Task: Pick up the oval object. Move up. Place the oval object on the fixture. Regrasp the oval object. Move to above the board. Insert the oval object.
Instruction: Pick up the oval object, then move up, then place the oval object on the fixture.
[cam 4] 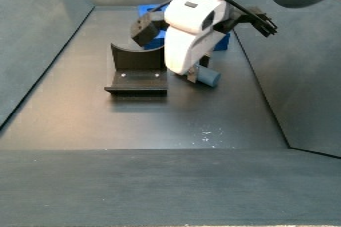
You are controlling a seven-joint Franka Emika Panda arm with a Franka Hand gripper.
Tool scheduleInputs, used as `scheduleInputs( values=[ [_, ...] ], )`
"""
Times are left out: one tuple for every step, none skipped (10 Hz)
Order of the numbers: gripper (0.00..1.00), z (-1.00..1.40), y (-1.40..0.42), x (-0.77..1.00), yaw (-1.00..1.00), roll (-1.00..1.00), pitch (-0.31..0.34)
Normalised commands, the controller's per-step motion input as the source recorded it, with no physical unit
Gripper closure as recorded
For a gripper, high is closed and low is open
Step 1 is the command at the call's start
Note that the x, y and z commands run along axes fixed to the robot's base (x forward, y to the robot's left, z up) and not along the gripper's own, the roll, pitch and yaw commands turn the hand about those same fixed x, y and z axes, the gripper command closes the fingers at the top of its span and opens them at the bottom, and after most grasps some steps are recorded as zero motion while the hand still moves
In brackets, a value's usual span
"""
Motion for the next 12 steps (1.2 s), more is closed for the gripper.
scheduleInputs(
  values=[
    [1.0,0.0,0.0,0.0,0.0,0.0,0.0],
    [1.0,0.0,0.0,0.0,0.0,0.0,0.0],
    [1.0,0.0,0.0,0.0,0.0,0.0,0.0],
    [1.0,0.0,0.0,0.0,0.0,0.0,0.0],
    [1.0,0.0,0.0,0.0,0.0,0.0,0.0],
    [1.0,0.83,0.0,0.0,0.0,0.0,0.0],
    [1.0,0.79,-0.02,0.01,0.0,-0.01,0.01],
    [1.0,0.72,-0.02,0.0,0.0,-0.02,0.022],
    [1.0,0.56,-0.01,0.0,0.01,-0.05,0.037],
    [1.0,0.42,-0.01,-0.01,0.02,-0.07,0.037],
    [1.0,0.28,-0.01,-0.02,0.02,-0.08,0.032],
    [1.0,1.0,0.0,0.0,0.0,0.0,0.0]
  ],
)
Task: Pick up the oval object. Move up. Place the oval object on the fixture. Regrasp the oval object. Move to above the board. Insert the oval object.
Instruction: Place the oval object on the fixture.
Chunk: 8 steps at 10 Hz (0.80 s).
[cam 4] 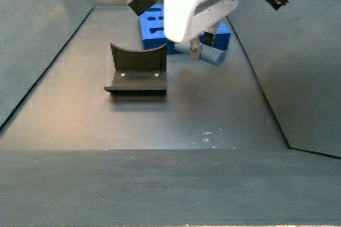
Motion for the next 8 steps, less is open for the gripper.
scheduleInputs(
  values=[
    [1.0,1.0,0.0,0.0,-0.01,-0.01,0.0],
    [1.0,1.0,0.0,0.0,0.0,-0.03,0.013],
    [1.0,1.0,-0.01,-0.01,0.0,-0.05,0.019],
    [1.0,1.0,-0.01,-0.02,0.01,-0.08,0.021],
    [1.0,1.0,-0.01,-0.02,0.01,-0.09,0.024],
    [1.0,1.0,0.0,-0.03,0.0,-0.11,0.022],
    [1.0,1.0,0.0,-0.03,-0.01,-0.12,0.024],
    [1.0,0.85,0.0,-0.02,-0.02,-0.13,0.026]
  ],
)
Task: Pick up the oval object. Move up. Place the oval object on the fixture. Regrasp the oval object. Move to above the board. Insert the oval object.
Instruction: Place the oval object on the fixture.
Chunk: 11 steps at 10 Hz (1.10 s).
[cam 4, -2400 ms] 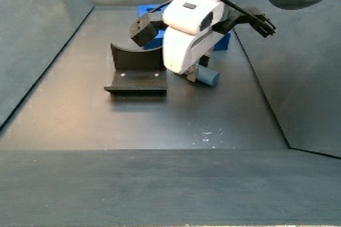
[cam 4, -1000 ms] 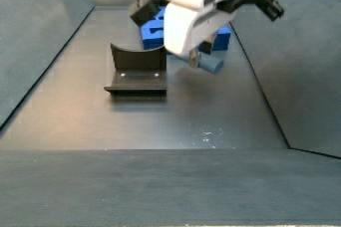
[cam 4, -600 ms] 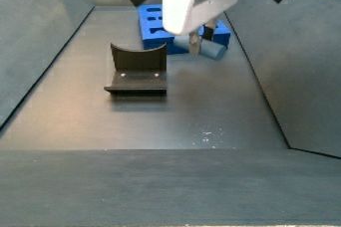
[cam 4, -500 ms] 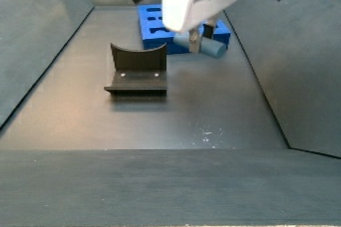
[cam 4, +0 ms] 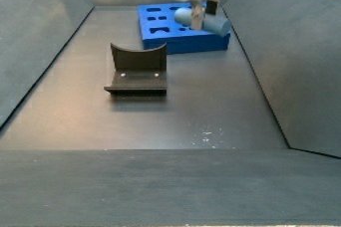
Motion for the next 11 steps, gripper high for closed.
scheduleInputs(
  values=[
    [1.0,0.71,0.0,-0.02,-0.02,-0.15,0.03],
    [1.0,0.53,0.01,-0.01,-0.03,-0.17,0.035],
    [1.0,0.44,0.01,-0.01,-0.03,-0.16,0.042],
    [1.0,0.21,0.01,0.0,-0.03,-0.15,0.055],
    [1.0,0.17,-0.24,1.0,-1.0,-0.05,0.107],
    [1.0,0.09,-0.23,1.0,-1.0,-0.05,0.113],
    [1.0,0.08,-0.18,1.0,-1.0,-0.05,0.125],
    [1.0,0.07,-0.12,1.0,-1.0,-0.04,0.141],
    [1.0,0.05,-0.1,1.0,-1.0,-0.04,0.15],
    [1.0,0.03,-0.07,1.0,-1.0,-0.04,0.164],
    [1.0,0.03,-0.05,1.0,-1.0,-0.04,0.171]
  ],
)
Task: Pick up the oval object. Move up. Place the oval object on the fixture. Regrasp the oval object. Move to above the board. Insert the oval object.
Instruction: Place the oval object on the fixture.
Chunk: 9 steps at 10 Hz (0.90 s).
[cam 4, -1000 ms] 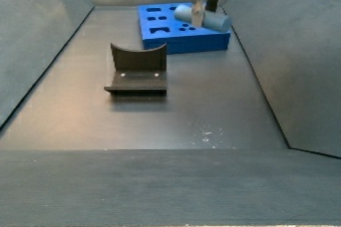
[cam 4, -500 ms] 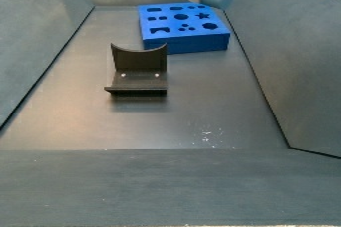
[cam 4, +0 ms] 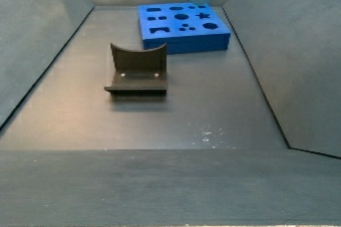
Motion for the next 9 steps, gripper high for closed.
scheduleInputs(
  values=[
    [1.0,0.02,-0.03,0.89,-1.0,-0.03,0.191],
    [1.0,0.01,-0.02,0.81,-1.0,-0.03,0.204],
    [1.0,0.0,0.0,0.7,-1.0,-0.02,0.227],
    [1.0,0.01,0.0,0.62,-1.0,-0.02,0.248],
    [1.0,0.0,0.0,0.55,-1.0,-0.02,0.272],
    [1.0,0.0,0.0,0.48,-1.0,-0.03,0.301],
    [1.0,0.0,0.01,0.39,-0.77,-0.03,0.274],
    [1.0,0.0,0.0,0.32,-0.54,-0.03,0.232],
    [1.0,-0.16,0.44,0.8,0.04,-1.0,-0.15]
  ],
)
